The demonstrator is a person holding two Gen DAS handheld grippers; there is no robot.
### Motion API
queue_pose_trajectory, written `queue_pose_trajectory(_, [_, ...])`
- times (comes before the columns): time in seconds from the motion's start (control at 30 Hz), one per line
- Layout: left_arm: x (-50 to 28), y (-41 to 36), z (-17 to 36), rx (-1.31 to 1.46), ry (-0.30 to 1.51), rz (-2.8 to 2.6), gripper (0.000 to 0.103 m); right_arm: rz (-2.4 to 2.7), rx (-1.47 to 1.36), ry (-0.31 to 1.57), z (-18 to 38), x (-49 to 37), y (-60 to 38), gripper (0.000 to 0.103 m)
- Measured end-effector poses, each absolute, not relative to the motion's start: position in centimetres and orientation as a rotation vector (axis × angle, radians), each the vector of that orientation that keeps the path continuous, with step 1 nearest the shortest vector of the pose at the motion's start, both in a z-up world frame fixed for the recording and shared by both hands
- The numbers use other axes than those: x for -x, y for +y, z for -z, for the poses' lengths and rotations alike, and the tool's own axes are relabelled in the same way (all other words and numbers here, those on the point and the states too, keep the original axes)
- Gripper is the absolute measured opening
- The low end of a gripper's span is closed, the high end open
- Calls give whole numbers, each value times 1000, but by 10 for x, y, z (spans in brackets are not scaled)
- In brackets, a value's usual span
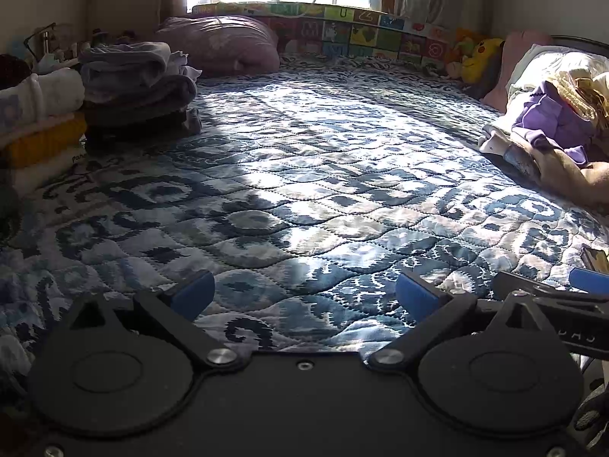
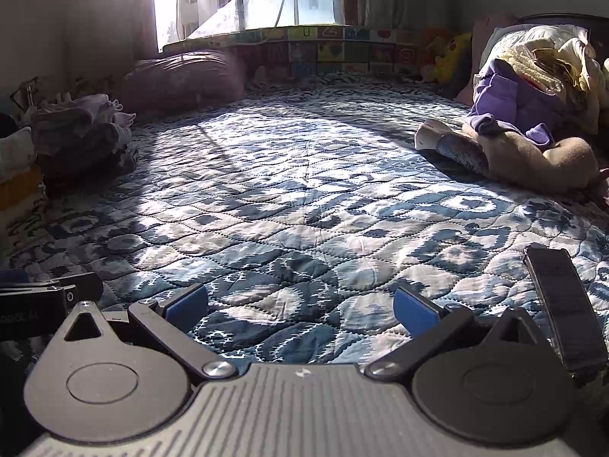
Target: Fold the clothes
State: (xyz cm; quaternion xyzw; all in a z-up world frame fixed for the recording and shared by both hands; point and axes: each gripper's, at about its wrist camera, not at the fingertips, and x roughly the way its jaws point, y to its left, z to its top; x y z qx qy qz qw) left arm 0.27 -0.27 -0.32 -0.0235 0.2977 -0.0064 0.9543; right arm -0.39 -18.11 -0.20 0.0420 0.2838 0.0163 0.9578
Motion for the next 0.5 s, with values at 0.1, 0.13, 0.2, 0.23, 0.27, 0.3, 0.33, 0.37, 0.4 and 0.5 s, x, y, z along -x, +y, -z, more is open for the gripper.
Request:
queue_pose_trajectory(0.1, [-3, -3, 3, 48, 605, 13, 103, -34, -84, 576, 2, 4, -181, 103])
queue_pose_trajectory(0.13, [-3, -3, 3, 48, 605, 13, 103, -34, -83, 577, 2, 4, -181, 103])
queue_pose_trajectory(0.2, [-2, -3, 3, 48, 605, 15, 103, -33, -81, 577, 2, 4, -181, 103])
queue_pose_trajectory(0.23, [-2, -3, 3, 47, 605, 15, 103, -32, -80, 578, 3, 4, -181, 103])
queue_pose_trajectory(0.27, [-2, -3, 3, 47, 605, 16, 103, -32, -80, 578, 3, 4, -181, 103])
queue_pose_trajectory(0.3, [-3, -3, 3, 47, 605, 17, 103, -32, -79, 578, 3, 4, -181, 103])
queue_pose_trajectory(0.33, [-2, -3, 3, 46, 604, 17, 103, -32, -79, 576, 3, 4, -181, 103])
queue_pose_trajectory(0.37, [-2, -3, 3, 45, 604, 17, 103, -31, -79, 576, 3, 4, -181, 103])
queue_pose_trajectory(0.4, [-2, -3, 3, 43, 604, 16, 103, -30, -80, 575, 3, 3, -181, 103])
queue_pose_trajectory(0.5, [-1, -4, 2, 42, 600, 21, 103, -29, -87, 573, 2, 3, -183, 103])
